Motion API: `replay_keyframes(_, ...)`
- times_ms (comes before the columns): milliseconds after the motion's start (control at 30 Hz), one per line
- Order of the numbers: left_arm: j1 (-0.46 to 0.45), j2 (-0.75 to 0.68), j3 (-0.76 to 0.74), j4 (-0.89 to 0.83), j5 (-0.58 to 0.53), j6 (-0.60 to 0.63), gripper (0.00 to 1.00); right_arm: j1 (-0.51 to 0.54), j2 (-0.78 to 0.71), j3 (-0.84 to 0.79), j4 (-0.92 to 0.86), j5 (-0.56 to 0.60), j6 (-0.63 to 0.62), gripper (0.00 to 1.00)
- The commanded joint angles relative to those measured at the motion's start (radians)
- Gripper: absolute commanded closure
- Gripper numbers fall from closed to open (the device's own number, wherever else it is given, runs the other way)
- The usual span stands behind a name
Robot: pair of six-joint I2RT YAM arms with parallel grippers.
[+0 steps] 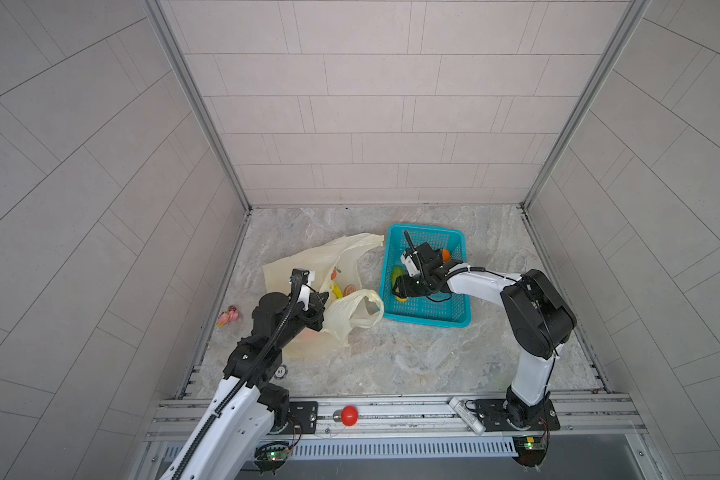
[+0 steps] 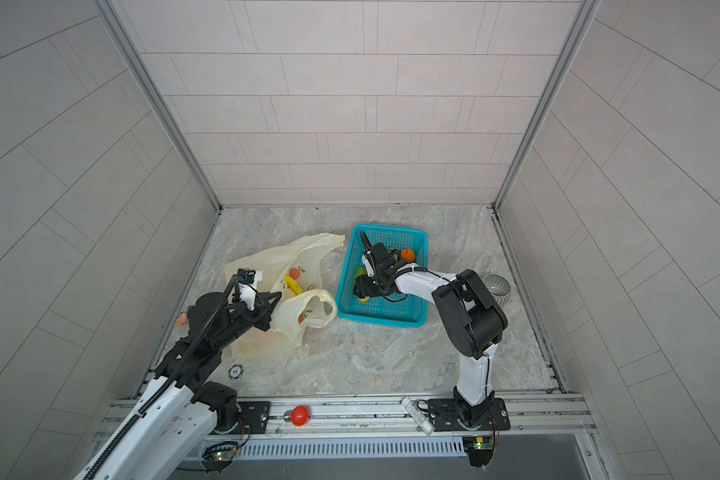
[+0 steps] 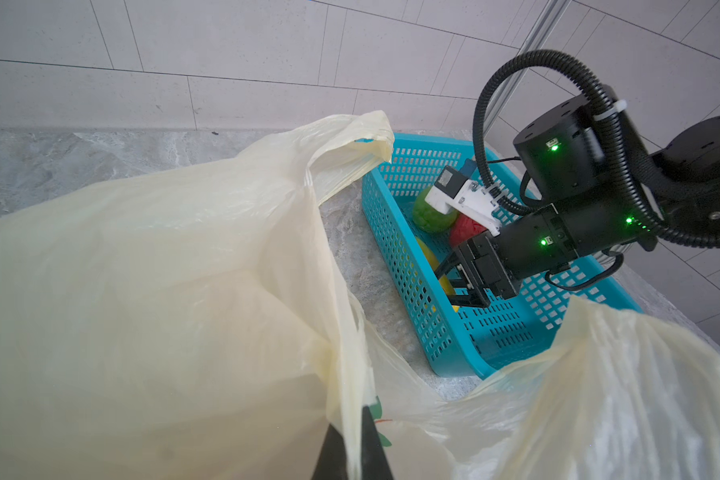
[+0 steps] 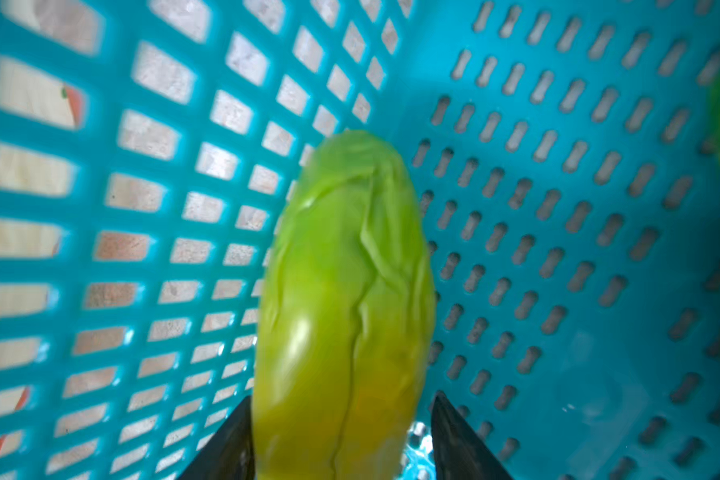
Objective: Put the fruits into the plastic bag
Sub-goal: 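Return the right gripper to the basket and grasp the yellow-green elongated fruit, then carry the elongated fruit into the bag with the right gripper and release it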
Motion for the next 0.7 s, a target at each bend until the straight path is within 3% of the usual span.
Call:
replay_keyframes(0,0.002,-0.001,-0.009,0.009,-0.005,0.014,1.0,0.004,0.002,0.002,0.034,0.007,0.025,0.49)
replay_keyframes(67,0.002,-0.001,-0.008,0.01,-0.004,0.015,1.0,0.004,-0.007,0.0,0.036,0.007,0.023,0.59)
replay_keyframes(200,0.002,-0.002,-0.009,0.01,-0.004,0.014,1.0,0.004,-0.049,-0.006,0.029,0.02,0.011,0.65)
replay_keyframes(433,0.002,-0.003,-0.01,0.012,-0.005,0.014,1.0,0.005,-0.178,-0.006,-0.025,0.017,-0.033,0.68)
replay_keyframes(667,0.001,-0.002,-0.01,0.016,-0.006,0.014,1.0,0.037,-0.296,-0.019,0.019,-0.108,-0.089,0.68)
